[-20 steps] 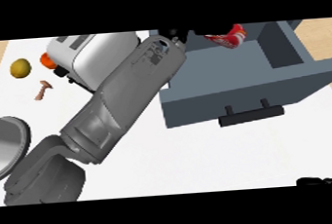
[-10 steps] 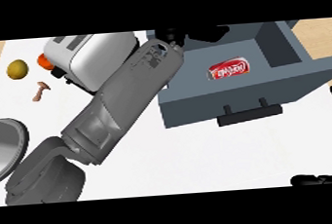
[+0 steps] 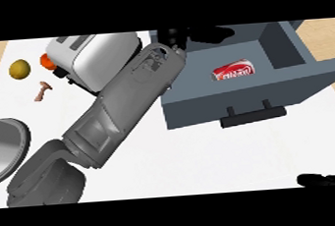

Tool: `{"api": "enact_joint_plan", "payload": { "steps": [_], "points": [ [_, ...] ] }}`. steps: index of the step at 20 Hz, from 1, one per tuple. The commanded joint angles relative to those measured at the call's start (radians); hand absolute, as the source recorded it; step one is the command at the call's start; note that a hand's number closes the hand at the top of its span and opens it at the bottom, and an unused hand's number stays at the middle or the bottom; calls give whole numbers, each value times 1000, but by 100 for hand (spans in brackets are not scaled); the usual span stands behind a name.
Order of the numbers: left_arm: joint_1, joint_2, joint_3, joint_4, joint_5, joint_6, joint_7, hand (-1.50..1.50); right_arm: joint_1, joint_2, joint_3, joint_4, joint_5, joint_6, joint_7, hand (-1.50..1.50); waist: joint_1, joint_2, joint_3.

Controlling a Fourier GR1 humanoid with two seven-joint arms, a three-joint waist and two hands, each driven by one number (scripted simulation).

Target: Pick up the can, place it into the drawer and close the drawer

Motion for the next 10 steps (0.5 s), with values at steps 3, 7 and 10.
{"api": "enact_joint_plan", "payload": {
  "steps": [3,7,10],
  "points": [
    [10,0,2,-34,63,-3,-6,-150,-35,-74,21,-4,119,22,-49,-150,14,0,0],
    [-5,0,27,-58,92,9,-51,-150,1,-35,118,-30,284,-24,-107,-150,42,-9,-1],
    [-12,0,16,-60,112,50,-60,-150,-37,-102,135,-48,348,4,-76,-150,27,-8,-1]
  ]
}}
